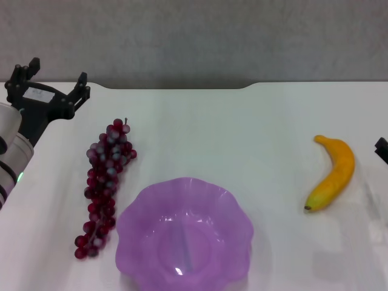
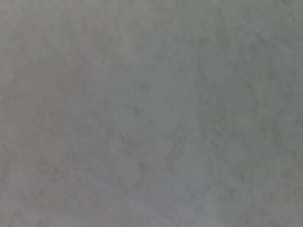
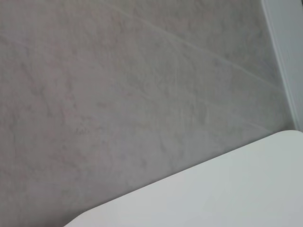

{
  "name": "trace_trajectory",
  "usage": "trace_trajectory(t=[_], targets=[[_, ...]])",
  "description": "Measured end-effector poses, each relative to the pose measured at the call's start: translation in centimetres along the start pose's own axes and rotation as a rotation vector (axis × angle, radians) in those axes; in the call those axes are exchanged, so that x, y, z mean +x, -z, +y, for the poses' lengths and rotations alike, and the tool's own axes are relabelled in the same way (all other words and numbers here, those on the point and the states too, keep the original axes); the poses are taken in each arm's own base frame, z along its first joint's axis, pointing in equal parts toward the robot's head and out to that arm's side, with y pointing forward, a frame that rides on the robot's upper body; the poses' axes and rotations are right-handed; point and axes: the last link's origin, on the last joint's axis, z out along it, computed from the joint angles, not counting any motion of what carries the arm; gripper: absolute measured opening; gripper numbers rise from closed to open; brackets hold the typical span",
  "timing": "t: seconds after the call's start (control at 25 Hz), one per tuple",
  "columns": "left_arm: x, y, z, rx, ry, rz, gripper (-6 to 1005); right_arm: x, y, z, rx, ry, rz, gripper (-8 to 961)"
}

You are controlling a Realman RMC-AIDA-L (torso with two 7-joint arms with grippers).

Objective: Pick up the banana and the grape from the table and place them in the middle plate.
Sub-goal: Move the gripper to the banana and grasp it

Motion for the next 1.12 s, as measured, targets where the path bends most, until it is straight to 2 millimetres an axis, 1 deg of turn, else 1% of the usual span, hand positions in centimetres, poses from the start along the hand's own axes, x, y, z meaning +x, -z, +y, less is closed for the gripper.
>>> trace_trajectory(t=[0.04,0.2,0.44,0.52,0.84,1.12], targets=[[0.0,0.0,0.0,0.000,0.000,0.000,889,-0.5,-0.1,-0.1,-0.005,0.005,0.017,906],[0.0,0.0,0.1,-0.002,0.000,-0.001,889,-1.0,-0.3,0.1,-0.027,0.023,0.036,906],[0.0,0.0,0.3,-0.010,-0.003,-0.002,889,-1.8,-1.5,1.5,-0.078,0.067,0.079,906],[0.0,0.0,0.3,-0.010,-0.003,-0.002,889,-1.8,-1.5,1.5,-0.078,0.067,0.079,906],[0.0,0.0,0.3,-0.009,-0.003,0.002,889,-0.7,-2.9,2.7,-0.088,0.112,0.122,905],[0.1,0.0,0.3,-0.008,-0.002,0.004,888,0.2,-3.8,3.3,-0.115,0.115,0.158,905]])
